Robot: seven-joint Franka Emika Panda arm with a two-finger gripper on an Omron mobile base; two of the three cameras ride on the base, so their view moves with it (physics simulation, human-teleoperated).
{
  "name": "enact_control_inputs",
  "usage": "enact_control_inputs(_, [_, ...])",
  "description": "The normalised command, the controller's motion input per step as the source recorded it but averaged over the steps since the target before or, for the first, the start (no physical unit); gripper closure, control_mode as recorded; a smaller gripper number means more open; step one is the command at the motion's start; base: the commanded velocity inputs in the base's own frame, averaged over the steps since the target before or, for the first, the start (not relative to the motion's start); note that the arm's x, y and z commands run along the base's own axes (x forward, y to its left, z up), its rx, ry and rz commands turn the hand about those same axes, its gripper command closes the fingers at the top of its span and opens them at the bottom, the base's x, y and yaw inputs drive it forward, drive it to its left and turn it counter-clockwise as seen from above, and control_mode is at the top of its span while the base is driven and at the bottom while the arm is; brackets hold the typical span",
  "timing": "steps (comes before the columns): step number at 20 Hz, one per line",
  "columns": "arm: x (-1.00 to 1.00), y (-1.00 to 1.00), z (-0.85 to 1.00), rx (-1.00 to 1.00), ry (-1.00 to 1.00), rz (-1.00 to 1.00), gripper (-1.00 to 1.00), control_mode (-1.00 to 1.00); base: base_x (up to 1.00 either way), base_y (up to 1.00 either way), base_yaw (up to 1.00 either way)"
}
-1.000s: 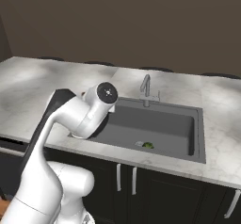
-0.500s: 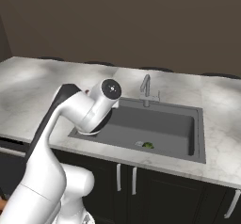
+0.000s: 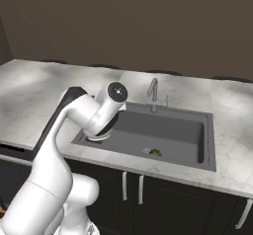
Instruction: Open the cabinet, pick the kettle from the cabinet, and place it in the sink.
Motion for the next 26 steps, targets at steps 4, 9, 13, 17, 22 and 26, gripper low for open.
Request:
enact_control_inputs(4, [0.26,-0.02,-0.14,-0.09,0.00,0.07,1.00,-1.00,0.00,0.00,0.00])
enact_control_inputs(9, [0.24,-0.04,-0.17,-0.07,0.00,0.09,1.00,-1.00,0.00,0.00,0.00])
enact_control_inputs(13, [0.18,-0.06,-0.22,-0.07,0.01,0.08,1.00,-1.00,0.00,0.00,0.00])
enact_control_inputs(17, [0.18,-0.03,-0.21,-0.02,0.01,0.07,1.00,-1.00,0.00,0.00,0.00])
enact_control_inputs(22, [0.22,0.00,-0.17,0.00,0.00,0.05,1.00,-1.00,0.00,0.00,0.00])
enact_control_inputs(26, [0.21,0.00,-0.15,0.00,0.00,0.02,1.00,-1.00,0.00,0.00,0.00])
